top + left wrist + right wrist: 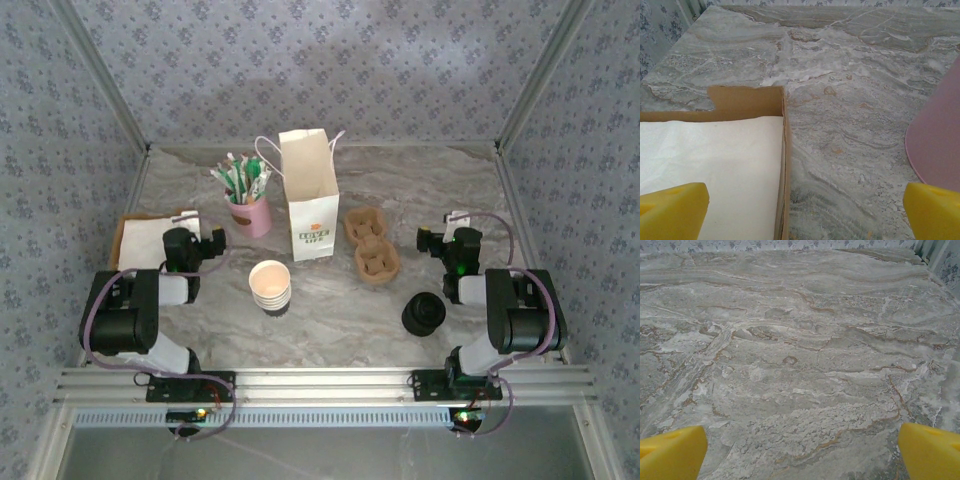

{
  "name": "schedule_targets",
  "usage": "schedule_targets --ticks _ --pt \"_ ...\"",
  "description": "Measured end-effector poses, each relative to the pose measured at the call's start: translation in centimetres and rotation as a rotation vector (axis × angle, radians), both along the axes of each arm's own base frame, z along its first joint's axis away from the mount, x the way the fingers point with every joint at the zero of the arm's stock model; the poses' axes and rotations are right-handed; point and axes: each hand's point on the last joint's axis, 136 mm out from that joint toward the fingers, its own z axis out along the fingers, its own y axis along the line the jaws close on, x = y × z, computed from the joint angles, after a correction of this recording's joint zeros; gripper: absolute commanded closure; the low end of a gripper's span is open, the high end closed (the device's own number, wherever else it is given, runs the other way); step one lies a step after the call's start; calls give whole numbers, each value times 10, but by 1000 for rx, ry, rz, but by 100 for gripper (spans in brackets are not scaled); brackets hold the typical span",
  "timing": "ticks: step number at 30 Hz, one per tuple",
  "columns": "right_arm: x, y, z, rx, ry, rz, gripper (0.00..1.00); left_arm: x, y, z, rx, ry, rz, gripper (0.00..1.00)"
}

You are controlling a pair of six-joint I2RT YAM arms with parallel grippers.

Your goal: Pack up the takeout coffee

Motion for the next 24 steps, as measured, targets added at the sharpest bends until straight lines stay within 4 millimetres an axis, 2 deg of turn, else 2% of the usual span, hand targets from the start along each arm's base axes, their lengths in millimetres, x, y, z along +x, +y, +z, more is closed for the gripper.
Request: schedule_targets --ticks 21,24 --pt "-1 2 0 -7 6 6 0 0 0 0 0 0 0 0" --pt "-3 5 5 -18 5 14 0 0 0 0 0 0 0 1"
